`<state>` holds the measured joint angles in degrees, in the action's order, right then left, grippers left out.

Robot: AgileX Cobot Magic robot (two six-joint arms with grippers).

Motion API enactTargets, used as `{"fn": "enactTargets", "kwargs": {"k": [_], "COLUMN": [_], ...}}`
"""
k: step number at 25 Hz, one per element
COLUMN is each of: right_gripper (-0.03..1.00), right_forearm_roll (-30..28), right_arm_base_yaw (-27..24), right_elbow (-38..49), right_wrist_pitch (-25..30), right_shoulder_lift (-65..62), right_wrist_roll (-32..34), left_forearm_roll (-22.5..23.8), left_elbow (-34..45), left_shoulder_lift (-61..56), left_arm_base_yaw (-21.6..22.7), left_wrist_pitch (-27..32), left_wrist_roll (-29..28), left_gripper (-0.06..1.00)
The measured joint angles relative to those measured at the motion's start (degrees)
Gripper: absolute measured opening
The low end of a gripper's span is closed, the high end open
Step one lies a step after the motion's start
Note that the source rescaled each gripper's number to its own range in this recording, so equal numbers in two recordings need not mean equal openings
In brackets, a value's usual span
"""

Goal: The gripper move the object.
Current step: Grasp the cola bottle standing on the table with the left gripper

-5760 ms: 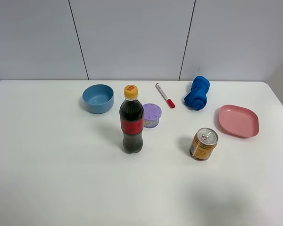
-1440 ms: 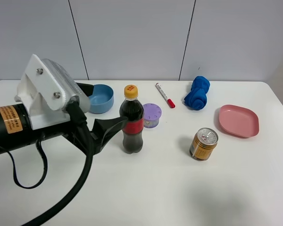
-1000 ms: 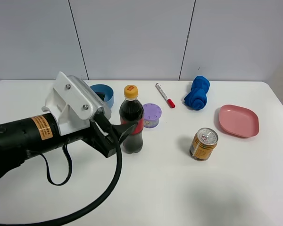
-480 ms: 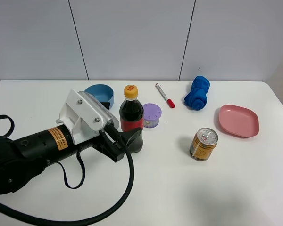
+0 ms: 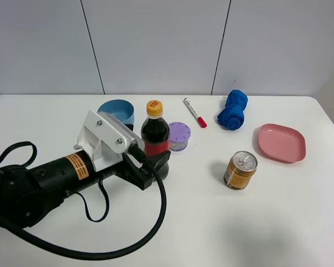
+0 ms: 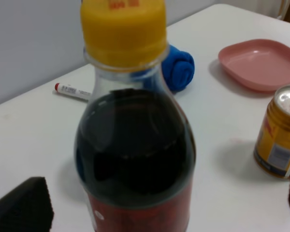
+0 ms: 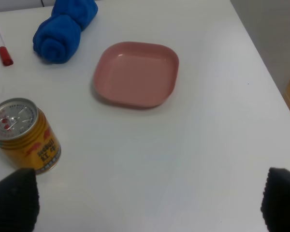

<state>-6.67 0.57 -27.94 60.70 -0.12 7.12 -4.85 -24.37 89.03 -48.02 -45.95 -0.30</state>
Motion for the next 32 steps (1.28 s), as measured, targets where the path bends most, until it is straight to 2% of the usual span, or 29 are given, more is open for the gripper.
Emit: {"fn": "enactTargets", "kwargs": {"k": [32], "right_gripper": [1.0], "right_forearm_roll": [0.0], "right_arm_base_yaw": [0.0], "right_elbow": [0.0], "right_wrist_pitch": [0.0], "right_shoulder_lift": [0.0], "right_wrist_roll": [0.0], "left_forearm_roll": [-1.5], "left_elbow": [0.1], "left_shoulder_lift": [1.7], "left_arm_base_yaw": [0.0], "left_wrist_pitch": [-0.5], "left_wrist_roll": [-1.1], "left_gripper": [1.0]}}
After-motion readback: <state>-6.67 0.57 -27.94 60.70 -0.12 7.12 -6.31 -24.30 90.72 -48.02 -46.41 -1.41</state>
